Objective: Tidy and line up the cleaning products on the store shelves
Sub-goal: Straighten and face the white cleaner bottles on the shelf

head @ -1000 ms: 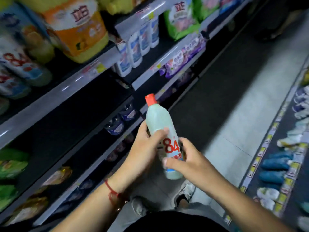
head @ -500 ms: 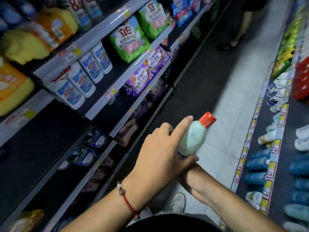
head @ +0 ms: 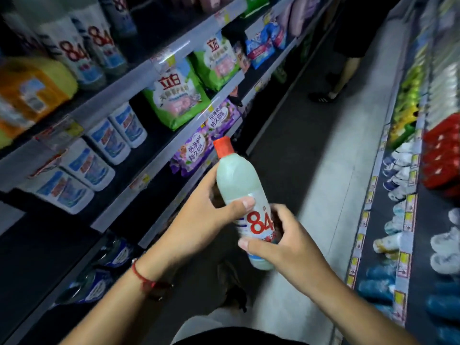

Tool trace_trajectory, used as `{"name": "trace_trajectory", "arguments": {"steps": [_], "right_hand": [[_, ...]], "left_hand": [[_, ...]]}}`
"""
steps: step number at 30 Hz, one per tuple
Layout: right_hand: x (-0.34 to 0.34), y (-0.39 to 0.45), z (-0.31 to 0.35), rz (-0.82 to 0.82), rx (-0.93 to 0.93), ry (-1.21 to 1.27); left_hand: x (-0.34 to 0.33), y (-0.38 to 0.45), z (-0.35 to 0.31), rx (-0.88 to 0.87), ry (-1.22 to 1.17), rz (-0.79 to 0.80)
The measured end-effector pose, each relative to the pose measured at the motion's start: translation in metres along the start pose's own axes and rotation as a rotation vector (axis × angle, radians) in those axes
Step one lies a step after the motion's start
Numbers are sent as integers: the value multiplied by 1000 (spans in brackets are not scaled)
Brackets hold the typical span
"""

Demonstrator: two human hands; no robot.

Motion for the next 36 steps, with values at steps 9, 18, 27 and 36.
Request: {"name": "trace_trajectory", "arguments": {"steps": [9,18,27,36], "right_hand": [[31,131,78,-87,35,-116],[31,236,143,87,108,130],[27,332,242,347,283,158],[-14,407,337,482,500,270]], "left_hand": [[67,110,-69,-203,343,-118],[105,154,-132,-386,1010,-281],[141,166,-154,-316,1408,-706],[169,178,-129,-21,1484,-997]]}}
Point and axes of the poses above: each hand's wrist, its own y-axis towards the middle knuckle, its own x-axis out of the back of the hand, z = x × y, the point moved 7 cm from there along y, towards the middle knuckle, and after that the axes turned 14 degrees about -y, right-handed, at the moved point
